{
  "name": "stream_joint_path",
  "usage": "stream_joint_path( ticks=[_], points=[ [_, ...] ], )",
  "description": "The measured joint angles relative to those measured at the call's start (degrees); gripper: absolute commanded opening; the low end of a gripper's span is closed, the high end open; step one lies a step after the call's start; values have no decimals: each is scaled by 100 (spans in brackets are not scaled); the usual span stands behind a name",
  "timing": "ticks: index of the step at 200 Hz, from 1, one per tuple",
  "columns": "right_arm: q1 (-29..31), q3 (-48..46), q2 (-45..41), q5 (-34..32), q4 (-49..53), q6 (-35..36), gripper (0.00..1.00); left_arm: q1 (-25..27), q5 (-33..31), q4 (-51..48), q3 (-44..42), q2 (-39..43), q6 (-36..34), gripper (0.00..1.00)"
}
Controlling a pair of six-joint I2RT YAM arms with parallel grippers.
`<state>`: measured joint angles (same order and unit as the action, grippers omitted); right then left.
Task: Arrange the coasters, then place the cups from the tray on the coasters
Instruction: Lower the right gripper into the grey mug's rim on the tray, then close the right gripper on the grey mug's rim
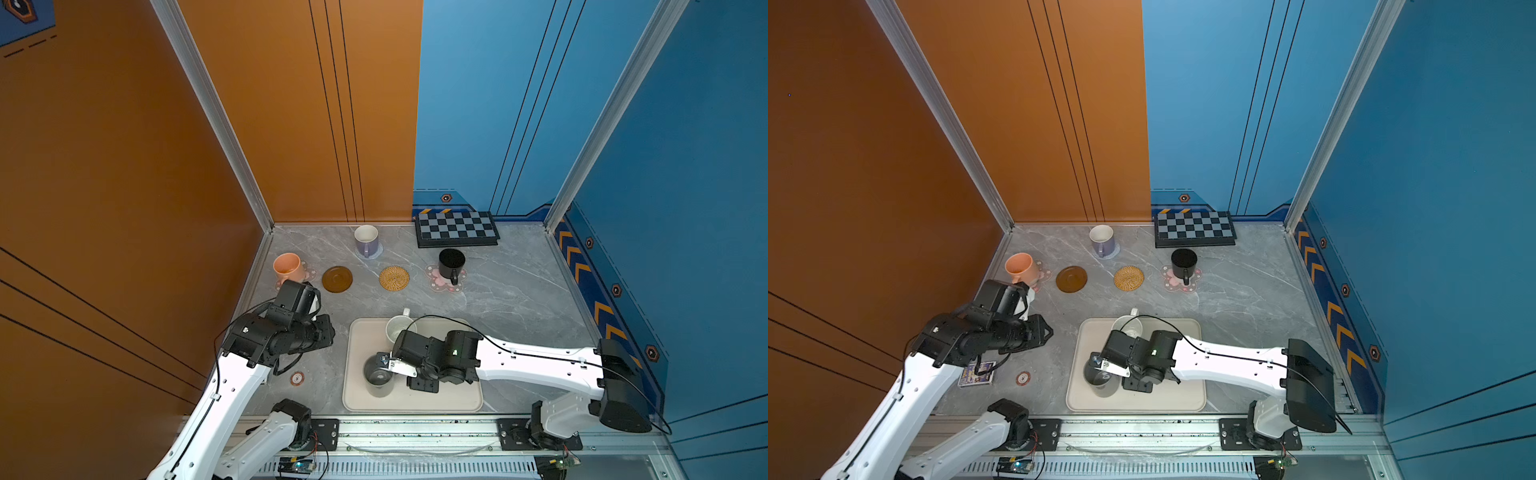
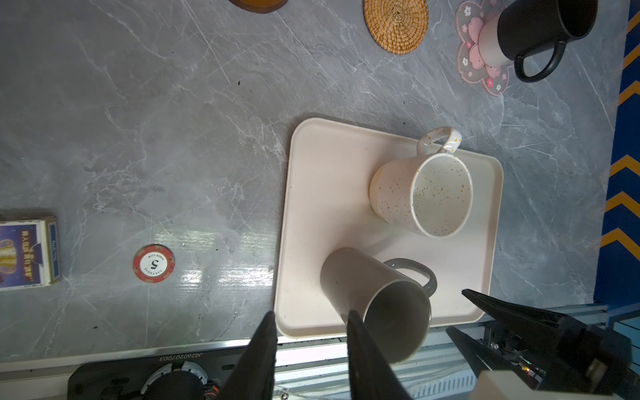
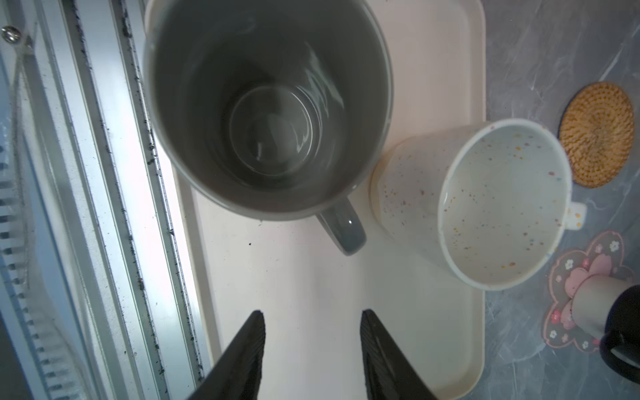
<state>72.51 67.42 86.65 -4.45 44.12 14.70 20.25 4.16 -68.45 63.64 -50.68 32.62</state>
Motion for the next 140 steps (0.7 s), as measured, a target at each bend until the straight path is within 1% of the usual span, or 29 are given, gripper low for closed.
stream_joint_path(
  ticks=[50,86,140],
  points=[
    [-125,103,540,26,-297,505,48,0,2,0,-20,15,7,35],
    [-254,138,680,170,-413,796,48,0,2,0,-72,9,22,35],
    [-304,284,765,317,-614,1023,49,0,2,0,-74,-81,20,35]
  ],
)
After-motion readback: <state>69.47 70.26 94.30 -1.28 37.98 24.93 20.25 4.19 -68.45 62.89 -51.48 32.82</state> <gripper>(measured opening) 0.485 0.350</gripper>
